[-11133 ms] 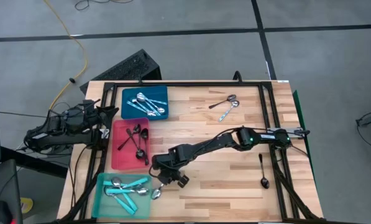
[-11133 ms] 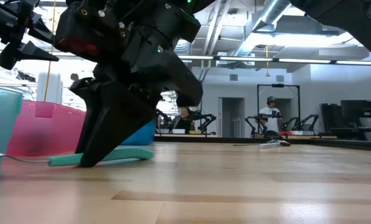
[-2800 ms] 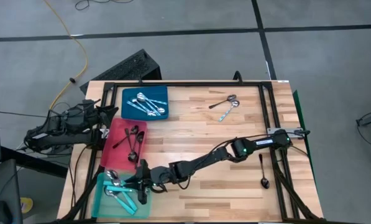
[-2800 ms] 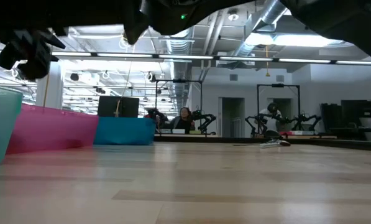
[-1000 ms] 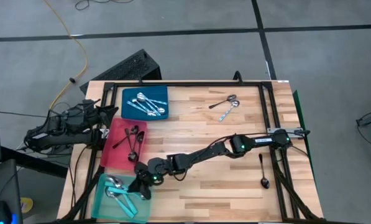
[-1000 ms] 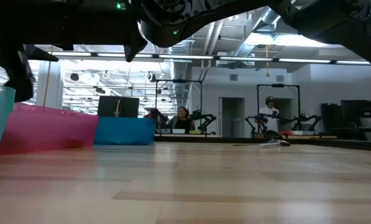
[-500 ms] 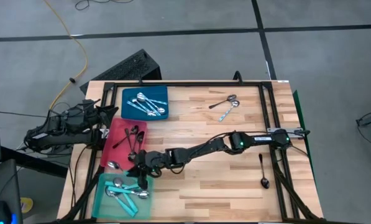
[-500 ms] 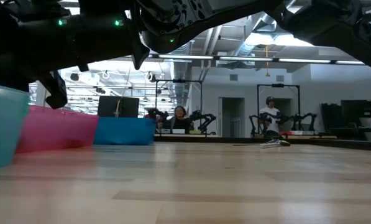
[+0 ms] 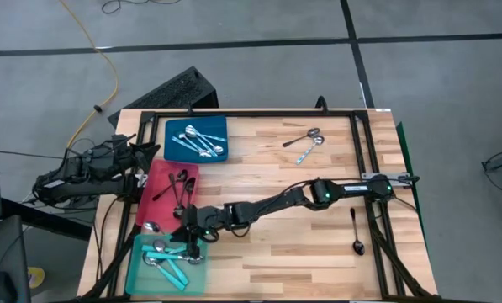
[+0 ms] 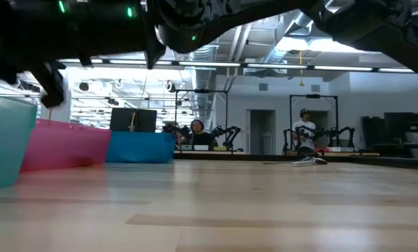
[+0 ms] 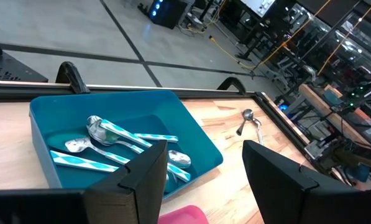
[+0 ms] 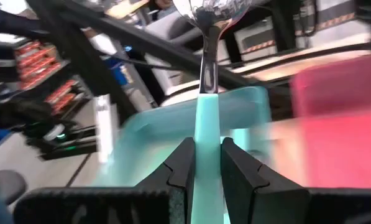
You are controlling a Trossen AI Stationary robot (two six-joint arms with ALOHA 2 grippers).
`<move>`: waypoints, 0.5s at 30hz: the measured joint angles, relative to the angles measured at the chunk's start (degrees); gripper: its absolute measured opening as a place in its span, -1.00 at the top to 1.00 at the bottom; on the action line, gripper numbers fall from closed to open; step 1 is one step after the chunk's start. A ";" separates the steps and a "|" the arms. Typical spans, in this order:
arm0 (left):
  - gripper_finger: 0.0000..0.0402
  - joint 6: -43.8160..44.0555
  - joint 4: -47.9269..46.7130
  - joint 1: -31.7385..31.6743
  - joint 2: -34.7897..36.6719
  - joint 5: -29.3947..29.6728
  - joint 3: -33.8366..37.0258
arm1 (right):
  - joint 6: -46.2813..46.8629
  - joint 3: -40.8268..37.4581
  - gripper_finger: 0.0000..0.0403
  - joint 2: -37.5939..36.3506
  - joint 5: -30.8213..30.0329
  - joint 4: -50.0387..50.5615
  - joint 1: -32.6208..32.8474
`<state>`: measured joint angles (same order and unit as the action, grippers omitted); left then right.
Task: Sort silverware by color (type)
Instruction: Put the light blue spoon into the light blue bin
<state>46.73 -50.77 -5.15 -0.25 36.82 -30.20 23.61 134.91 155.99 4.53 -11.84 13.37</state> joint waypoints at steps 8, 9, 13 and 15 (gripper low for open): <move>0.03 -0.01 -0.01 0.02 -0.02 -0.08 0.00 | 3.33 0.13 0.59 -0.05 -0.25 4.85 2.06; 0.03 -0.01 -0.01 0.00 -0.02 -0.09 0.00 | 3.32 0.12 0.59 -0.05 -0.80 5.76 2.22; 0.03 -0.01 0.02 0.02 -0.02 -0.09 0.00 | 3.35 0.02 0.59 0.00 -1.45 6.10 2.72; 0.03 -0.01 0.01 0.00 -0.02 -0.09 0.00 | 3.33 0.02 0.59 0.04 -1.45 6.06 2.84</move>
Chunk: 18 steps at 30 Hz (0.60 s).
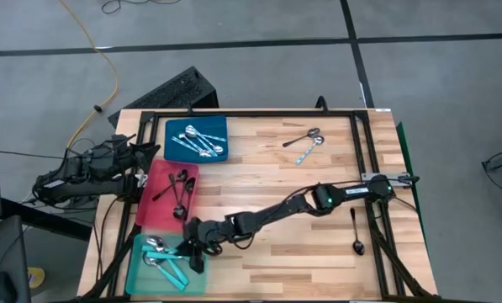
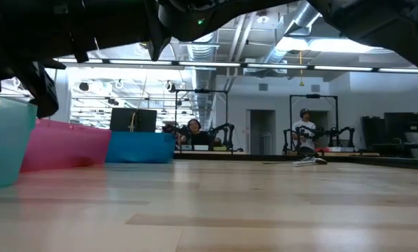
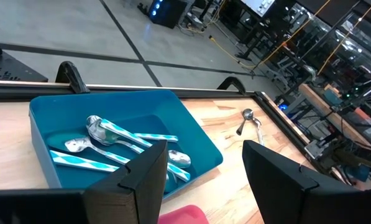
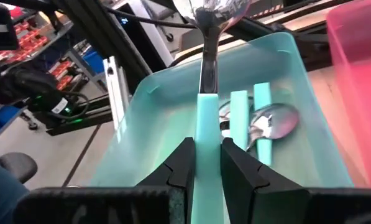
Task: Sort silverware by color (type)
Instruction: Put the light blue spoon into the light blue bin
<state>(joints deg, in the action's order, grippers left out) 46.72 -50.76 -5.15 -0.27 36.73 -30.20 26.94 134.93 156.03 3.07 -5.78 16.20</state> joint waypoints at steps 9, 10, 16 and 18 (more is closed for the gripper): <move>0.03 0.00 -0.13 0.02 0.00 0.04 0.00 | 2.42 -0.02 0.59 1.87 1.95 -0.81 -0.26; 0.03 0.00 -0.12 0.00 0.00 0.04 0.00 | 2.87 -0.02 0.59 1.90 2.31 -0.90 -0.26; 0.03 0.00 -0.15 0.00 0.00 0.07 0.00 | 3.06 -0.02 0.59 1.90 2.86 0.02 -0.22; 0.03 0.00 -0.15 0.00 0.00 0.07 0.00 | 3.08 -0.02 0.57 1.90 2.93 0.05 -0.36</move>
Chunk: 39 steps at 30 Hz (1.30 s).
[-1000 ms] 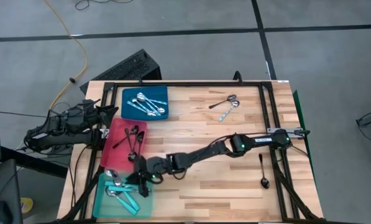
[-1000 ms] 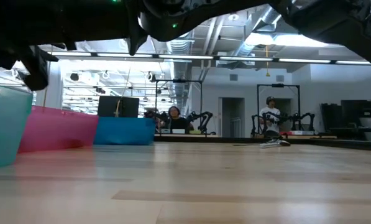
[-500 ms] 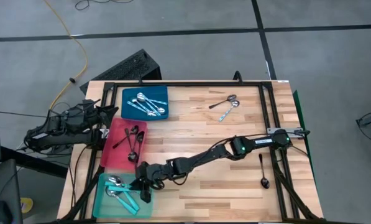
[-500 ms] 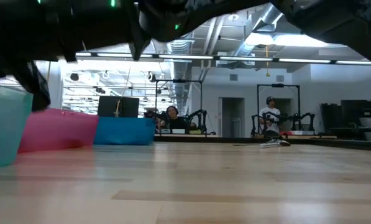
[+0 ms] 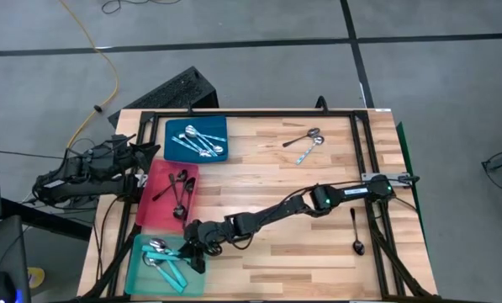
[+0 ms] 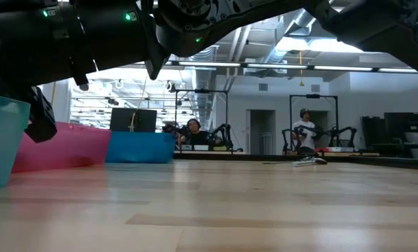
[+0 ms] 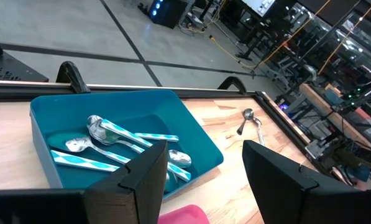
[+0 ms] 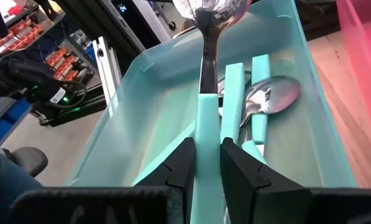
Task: Sort silverware by color (type)
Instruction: Put the light blue spoon into the light blue bin, then put the black spoon into the red bin
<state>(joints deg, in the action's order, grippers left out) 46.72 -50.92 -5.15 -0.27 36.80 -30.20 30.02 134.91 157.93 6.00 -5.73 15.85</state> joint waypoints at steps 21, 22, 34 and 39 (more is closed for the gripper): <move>0.03 0.02 -0.09 0.02 0.00 -0.03 0.00 | 1.25 -0.04 0.46 0.00 0.04 -0.29 -0.19; 0.03 0.02 -0.09 0.00 0.00 -0.03 0.00 | 1.53 -0.04 0.43 0.00 0.03 -0.32 -0.21; 0.03 0.02 -0.13 0.01 0.00 -0.06 0.00 | 2.54 0.02 0.00 -0.04 -0.20 -1.28 -1.18; 0.03 0.02 -0.17 0.00 0.00 -0.07 0.00 | 2.75 -0.02 0.02 -0.69 0.03 -5.33 -2.54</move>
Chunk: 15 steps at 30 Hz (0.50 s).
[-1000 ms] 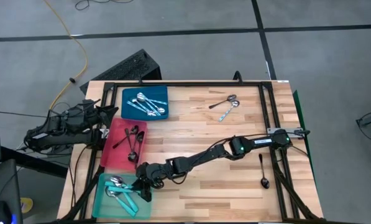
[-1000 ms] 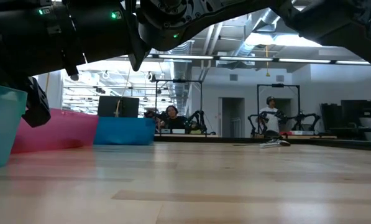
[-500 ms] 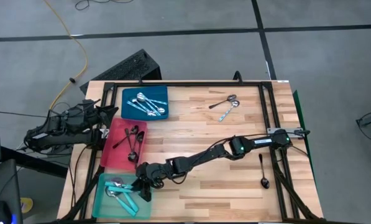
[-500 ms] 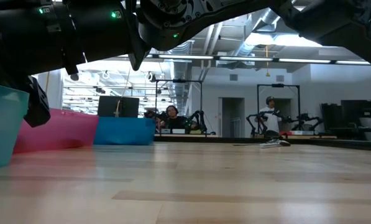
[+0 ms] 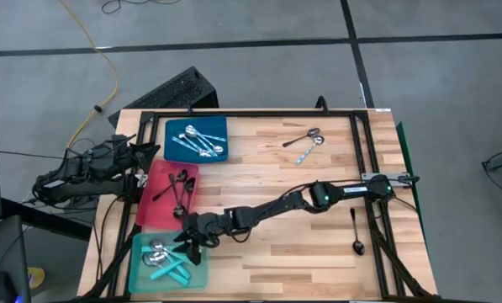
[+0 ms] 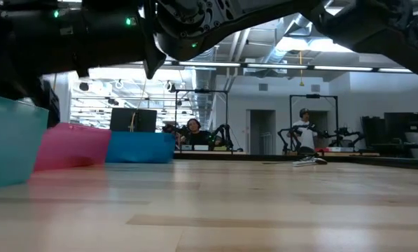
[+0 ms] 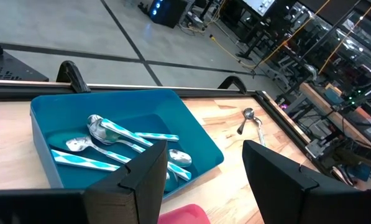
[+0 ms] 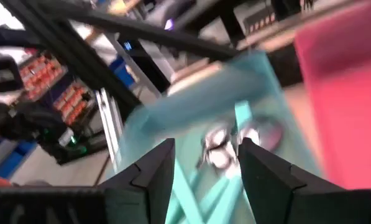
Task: Sort silverware by color (type)
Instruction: Put the black spoon into the red bin
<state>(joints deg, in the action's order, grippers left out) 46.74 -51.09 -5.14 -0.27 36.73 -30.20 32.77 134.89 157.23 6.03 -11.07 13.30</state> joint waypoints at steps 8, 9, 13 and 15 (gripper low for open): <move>0.03 0.00 0.00 0.00 0.02 0.02 0.00 | -0.26 0.08 0.10 -4.25 5.22 0.25 -2.30; 0.03 0.00 0.00 0.02 0.02 0.02 0.00 | -0.76 0.08 0.11 -4.51 5.47 0.28 -2.54; 0.03 0.00 0.00 0.00 0.02 0.03 0.00 | -2.88 -0.03 0.14 -6.62 5.79 4.66 -3.65; 0.03 0.00 0.00 0.02 0.02 0.02 0.00 | -4.24 0.11 0.15 -7.70 4.92 6.94 -4.36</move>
<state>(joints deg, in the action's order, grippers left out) 46.74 -51.09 -5.13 -0.25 36.75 -30.20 28.54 135.00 149.53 10.95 -4.12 8.94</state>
